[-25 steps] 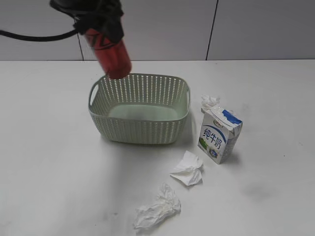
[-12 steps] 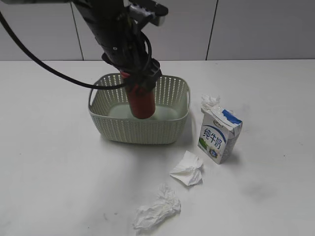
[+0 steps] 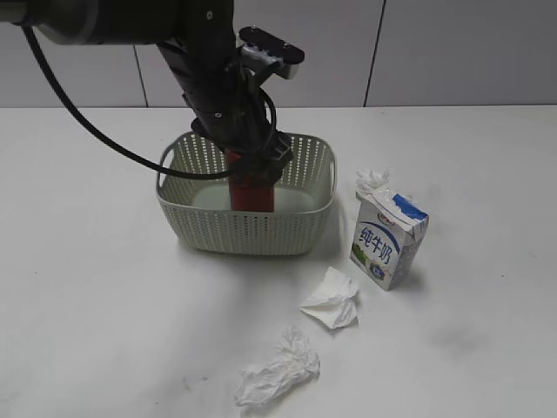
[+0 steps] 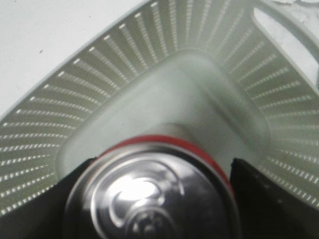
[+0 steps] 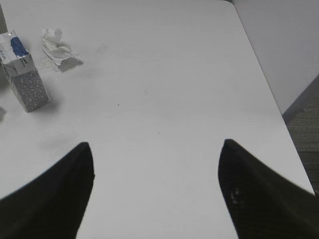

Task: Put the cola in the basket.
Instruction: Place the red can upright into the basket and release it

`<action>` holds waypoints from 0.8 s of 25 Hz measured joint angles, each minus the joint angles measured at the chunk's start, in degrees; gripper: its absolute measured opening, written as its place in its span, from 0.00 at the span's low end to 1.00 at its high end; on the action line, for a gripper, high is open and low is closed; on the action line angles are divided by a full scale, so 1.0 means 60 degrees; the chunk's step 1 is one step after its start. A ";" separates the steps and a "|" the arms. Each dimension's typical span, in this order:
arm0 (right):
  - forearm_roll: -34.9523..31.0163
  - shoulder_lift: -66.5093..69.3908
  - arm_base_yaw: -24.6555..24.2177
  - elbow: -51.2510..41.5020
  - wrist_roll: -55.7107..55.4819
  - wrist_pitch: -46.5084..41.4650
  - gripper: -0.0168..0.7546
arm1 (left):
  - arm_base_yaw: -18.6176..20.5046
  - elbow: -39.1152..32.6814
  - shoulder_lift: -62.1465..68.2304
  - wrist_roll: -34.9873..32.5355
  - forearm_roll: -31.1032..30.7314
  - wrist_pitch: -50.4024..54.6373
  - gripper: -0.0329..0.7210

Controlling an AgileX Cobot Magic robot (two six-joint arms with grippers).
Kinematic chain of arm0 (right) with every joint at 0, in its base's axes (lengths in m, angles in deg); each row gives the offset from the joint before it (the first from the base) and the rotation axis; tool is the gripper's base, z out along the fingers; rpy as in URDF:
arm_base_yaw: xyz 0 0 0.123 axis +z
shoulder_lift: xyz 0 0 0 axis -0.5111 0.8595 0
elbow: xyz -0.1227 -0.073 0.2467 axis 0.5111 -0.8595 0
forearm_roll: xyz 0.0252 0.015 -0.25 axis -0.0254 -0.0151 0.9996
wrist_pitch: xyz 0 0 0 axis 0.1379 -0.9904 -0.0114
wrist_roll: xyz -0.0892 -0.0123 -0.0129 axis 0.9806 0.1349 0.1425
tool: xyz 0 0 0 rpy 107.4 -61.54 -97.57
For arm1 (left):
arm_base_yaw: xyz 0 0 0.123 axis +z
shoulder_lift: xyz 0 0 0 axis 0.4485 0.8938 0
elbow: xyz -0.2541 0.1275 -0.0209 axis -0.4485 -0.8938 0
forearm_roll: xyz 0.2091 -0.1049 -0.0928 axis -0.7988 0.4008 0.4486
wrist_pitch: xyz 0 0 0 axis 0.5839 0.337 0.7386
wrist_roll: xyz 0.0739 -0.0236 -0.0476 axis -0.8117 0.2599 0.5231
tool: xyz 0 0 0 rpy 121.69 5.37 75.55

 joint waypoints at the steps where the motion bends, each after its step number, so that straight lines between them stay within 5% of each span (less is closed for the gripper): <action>1: 0.0000 0.0000 0.0000 0.0000 0.0000 0.0000 0.78 | 0.0000 0.0000 0.0000 0.0000 0.0020 0.0000 0.86; 14: 0.0000 0.0000 0.0000 0.0000 0.0000 0.0000 0.78 | 0.0061 0.1226 -0.1236 0.0069 0.0195 0.0854 0.89; 20: 0.0000 0.0000 0.0000 0.0000 0.0000 0.0000 0.78 | 0.0988 0.1649 -0.1982 0.0497 0.0145 0.1495 0.88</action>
